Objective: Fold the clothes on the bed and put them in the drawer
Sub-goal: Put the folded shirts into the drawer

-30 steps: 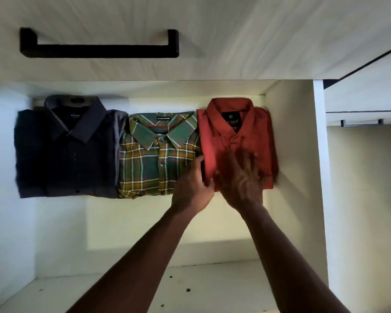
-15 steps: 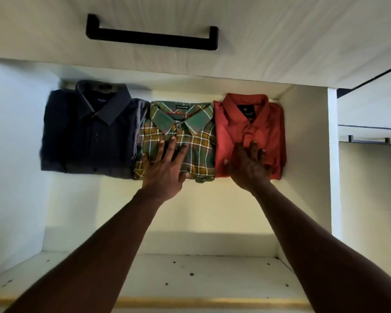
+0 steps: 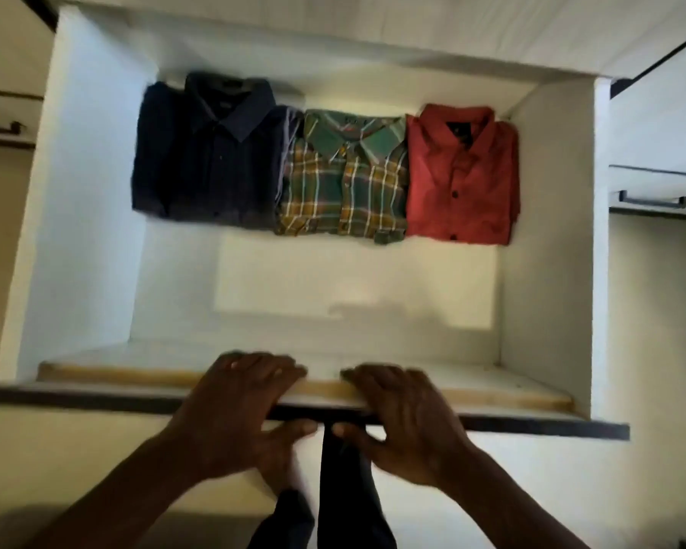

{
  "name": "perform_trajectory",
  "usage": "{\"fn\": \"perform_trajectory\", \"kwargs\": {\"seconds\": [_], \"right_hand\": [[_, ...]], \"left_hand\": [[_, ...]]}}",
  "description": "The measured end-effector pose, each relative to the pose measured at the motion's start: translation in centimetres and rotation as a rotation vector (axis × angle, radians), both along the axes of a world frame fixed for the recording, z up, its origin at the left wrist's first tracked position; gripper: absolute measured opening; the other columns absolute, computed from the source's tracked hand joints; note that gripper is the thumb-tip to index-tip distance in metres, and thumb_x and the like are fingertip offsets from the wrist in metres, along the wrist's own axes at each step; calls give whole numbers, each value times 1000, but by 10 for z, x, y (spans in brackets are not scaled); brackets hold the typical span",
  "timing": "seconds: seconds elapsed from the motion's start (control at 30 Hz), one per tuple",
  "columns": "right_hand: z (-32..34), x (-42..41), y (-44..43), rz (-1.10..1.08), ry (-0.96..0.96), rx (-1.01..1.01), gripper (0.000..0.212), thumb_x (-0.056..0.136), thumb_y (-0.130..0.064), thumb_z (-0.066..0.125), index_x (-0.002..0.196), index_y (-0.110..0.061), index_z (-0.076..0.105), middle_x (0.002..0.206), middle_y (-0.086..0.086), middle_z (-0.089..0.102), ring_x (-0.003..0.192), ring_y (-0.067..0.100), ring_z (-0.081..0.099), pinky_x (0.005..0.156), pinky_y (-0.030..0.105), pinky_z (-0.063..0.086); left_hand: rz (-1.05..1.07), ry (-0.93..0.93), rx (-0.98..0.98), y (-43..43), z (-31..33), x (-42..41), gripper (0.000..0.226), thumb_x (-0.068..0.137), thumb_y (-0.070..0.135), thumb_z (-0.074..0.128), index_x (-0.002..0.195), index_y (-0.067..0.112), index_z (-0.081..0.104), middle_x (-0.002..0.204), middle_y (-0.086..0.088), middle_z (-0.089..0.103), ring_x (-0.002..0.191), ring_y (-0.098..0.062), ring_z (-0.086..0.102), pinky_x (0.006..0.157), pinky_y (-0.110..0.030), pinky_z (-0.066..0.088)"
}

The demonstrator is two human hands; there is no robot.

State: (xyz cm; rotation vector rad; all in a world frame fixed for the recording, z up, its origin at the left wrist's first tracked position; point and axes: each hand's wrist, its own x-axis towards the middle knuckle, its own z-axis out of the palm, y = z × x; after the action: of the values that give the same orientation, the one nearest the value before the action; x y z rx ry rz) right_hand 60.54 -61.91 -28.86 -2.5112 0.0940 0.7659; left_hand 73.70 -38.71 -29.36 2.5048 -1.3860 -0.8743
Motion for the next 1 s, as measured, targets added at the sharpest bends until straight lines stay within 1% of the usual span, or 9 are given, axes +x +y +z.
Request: {"fn": "perform_trajectory", "kwargs": {"seconds": [0.1, 0.27, 0.53, 0.63, 0.7, 0.8, 0.9, 0.97, 1.0], "right_hand": [[-17, -16, 11, 61, -220, -163, 68, 95, -75, 39, 135, -24, 58, 123, -5, 66, 104, 23, 65, 86, 40, 53], [-26, -8, 4, 46, -408, -246, 65, 96, -75, 39, 126, -23, 63, 111, -6, 68, 91, 21, 66, 75, 37, 54], [-30, 60, -38, 17, -506, -297, 64, 95, -76, 42, 121, -22, 66, 103, -4, 71, 83, 23, 68, 68, 38, 53], [-32, 95, -63, 26, -562, -340, 64, 95, -75, 44, 123, -21, 65, 111, -1, 69, 92, 25, 66, 77, 40, 51], [-33, 126, -80, 40, -639, -395, 65, 96, -74, 44, 129, -22, 63, 123, 2, 66, 105, 29, 63, 89, 44, 47], [-37, 170, -105, 19, -778, -531, 69, 96, -74, 45, 138, -21, 60, 141, 12, 57, 130, 36, 54, 111, 57, 33], [-38, 207, -102, -415, -816, -601, 98, 85, -85, 47, 156, -18, 39, 164, 17, 30, 152, 39, 26, 122, 61, 11], [-31, 230, -94, -1004, -582, -469, 131, 69, -92, 54, 163, -14, 8, 170, 18, 5, 157, 38, 6, 124, 59, 9], [-27, 245, -93, -1272, -407, -291, 141, 64, -89, 62, 162, -12, -5, 170, 18, -2, 157, 37, 1, 124, 58, 13]], "left_hand": [[-83, -133, 22, 24, -14, -6, 71, 99, 73, 35, 138, 21, 61, 131, 0, 67, 113, -24, 66, 96, -43, 53], [-89, -235, -63, 14, -15, 4, 69, 98, 69, 38, 130, 16, 67, 120, -3, 72, 100, -25, 71, 84, -41, 58], [-59, -340, -149, -27, -19, 71, 68, 99, 69, 35, 127, 17, 69, 115, -1, 74, 94, -24, 72, 80, -40, 56], [-54, -411, -210, -51, -21, 106, 68, 102, 67, 34, 127, 16, 70, 118, -3, 74, 100, -27, 70, 89, -45, 52], [-14, -505, -215, -70, -20, 126, 62, 102, 64, 39, 131, 17, 67, 134, -7, 66, 122, -30, 62, 106, -53, 41], [261, -606, -230, -93, -14, 136, 61, 100, 51, 54, 150, 14, 50, 165, -13, 33, 153, -32, 29, 119, -60, 21], [734, -457, -319, -109, -12, 121, 83, 98, 44, 56, 163, 8, 19, 172, -15, 5, 159, -30, 6, 122, -52, 18], [1056, -131, -365, -124, -14, 117, 95, 97, 39, 64, 164, 7, 4, 172, -11, -5, 159, -27, 3, 123, -42, 18], [1125, 24, -339, -134, -17, 123, 100, 96, 36, 67, 164, 8, -1, 172, -9, -7, 159, -25, 3, 123, -35, 15]]}}
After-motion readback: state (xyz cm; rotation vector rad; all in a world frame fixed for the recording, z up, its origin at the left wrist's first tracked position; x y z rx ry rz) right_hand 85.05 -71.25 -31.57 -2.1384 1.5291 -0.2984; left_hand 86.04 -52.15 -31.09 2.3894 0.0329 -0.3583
